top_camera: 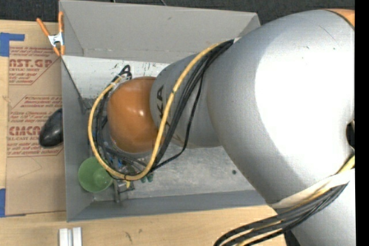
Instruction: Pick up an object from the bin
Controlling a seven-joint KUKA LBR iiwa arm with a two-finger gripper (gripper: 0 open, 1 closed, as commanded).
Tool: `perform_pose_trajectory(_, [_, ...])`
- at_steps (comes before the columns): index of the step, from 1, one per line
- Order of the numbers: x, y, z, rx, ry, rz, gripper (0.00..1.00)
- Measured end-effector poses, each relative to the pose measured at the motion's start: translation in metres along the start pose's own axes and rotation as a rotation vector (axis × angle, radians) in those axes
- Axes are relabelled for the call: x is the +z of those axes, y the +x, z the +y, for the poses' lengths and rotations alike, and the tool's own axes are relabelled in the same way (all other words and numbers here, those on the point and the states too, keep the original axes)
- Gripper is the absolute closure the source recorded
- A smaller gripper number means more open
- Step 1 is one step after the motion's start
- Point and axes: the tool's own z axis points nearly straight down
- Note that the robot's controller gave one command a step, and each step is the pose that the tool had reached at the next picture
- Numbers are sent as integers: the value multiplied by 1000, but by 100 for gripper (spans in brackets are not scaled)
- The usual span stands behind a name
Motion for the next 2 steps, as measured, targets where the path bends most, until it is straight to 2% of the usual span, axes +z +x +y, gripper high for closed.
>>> perform_pose_trajectory(1, [1,2,-7,8,7,7,100])
perform_pose_trajectory(2, [-156,-1,-49,-150,-3,-10,100])
